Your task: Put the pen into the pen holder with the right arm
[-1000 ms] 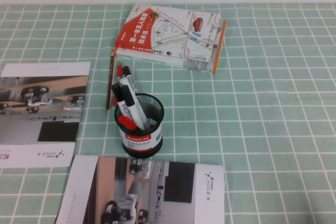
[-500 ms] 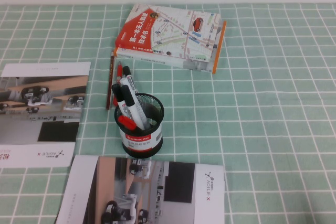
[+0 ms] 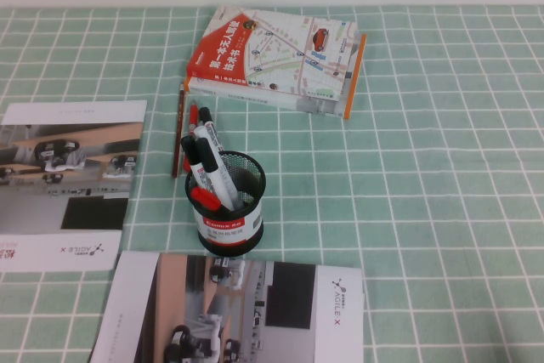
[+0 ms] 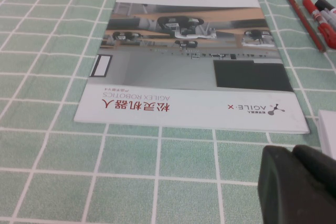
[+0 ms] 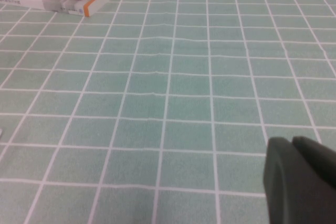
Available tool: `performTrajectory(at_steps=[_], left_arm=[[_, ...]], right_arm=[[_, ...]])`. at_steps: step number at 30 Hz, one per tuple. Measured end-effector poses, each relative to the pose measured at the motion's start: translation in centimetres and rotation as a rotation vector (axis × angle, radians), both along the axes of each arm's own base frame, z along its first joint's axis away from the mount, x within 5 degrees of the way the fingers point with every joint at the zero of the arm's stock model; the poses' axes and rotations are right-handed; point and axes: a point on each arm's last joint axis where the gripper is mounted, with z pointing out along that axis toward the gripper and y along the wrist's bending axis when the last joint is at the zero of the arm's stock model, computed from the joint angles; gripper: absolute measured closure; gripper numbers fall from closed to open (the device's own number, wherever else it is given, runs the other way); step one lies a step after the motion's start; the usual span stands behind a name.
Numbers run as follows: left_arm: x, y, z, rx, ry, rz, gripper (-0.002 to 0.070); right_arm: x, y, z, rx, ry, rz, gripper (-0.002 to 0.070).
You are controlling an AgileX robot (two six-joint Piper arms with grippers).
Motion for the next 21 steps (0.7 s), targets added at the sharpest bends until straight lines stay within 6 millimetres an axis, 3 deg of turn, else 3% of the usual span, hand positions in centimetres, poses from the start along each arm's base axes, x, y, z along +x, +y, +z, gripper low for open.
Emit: performTrajectory(at_steps=[13,21], left_arm=[[0.0,0.0,0.0,0.0,0.0,0.0,0.0679],[0.0,0.0,0.0,0.0,0.0,0.0,0.0679]], right_arm=[[0.0,0.06,0.01,0.019,0.001,0.001,0.0696],[0.15,0.57,0.98,0.313,-0.069,-0.005,0.0696]])
